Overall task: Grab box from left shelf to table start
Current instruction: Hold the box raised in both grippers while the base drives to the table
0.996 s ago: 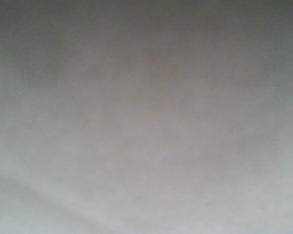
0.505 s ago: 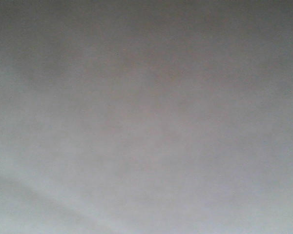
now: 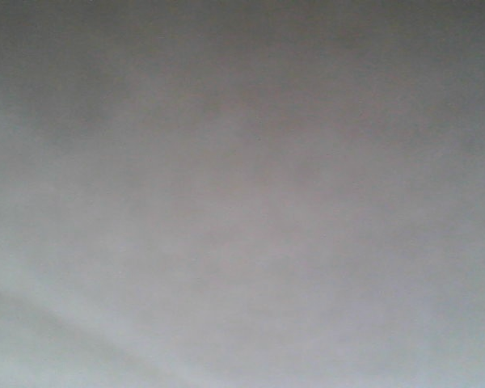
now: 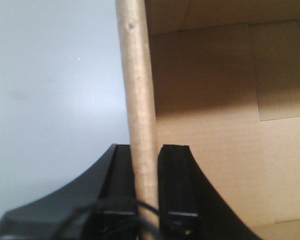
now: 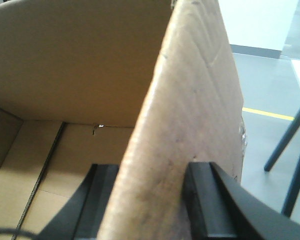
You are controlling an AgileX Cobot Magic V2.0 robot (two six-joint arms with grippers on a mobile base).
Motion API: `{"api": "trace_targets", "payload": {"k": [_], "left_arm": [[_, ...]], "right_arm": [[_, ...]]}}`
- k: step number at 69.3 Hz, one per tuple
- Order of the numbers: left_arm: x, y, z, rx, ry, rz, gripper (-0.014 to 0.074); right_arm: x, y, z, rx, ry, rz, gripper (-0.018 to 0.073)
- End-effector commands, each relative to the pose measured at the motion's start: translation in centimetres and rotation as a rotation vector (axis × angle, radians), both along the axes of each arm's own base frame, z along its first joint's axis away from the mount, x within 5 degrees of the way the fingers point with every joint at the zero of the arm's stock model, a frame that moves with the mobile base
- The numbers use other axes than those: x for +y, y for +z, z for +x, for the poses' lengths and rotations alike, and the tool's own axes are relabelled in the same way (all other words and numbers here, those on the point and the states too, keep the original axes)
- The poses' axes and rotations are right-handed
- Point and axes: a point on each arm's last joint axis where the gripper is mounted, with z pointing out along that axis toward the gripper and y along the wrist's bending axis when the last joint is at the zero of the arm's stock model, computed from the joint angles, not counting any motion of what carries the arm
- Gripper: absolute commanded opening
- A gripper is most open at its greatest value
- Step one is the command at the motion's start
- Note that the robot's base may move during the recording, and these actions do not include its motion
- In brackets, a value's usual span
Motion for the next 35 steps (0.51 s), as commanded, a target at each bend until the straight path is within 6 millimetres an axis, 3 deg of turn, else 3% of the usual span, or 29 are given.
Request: {"api": "trace_targets", "payload": {"k": [1, 35], "left_arm": [[0.35, -0.50, 0.12, 0.044, 0.000, 0.096, -0.0100], [0.23, -0.49, 0.09, 0.047, -0.007, 0.080, -0.0100]], "right_arm": [[-0.09, 1.57, -0.32, -0.119, -0.006, 0.013, 0.0057], [-0.09, 1.57, -0.32, -0.119, -0.006, 0.013, 0.0057]]}}
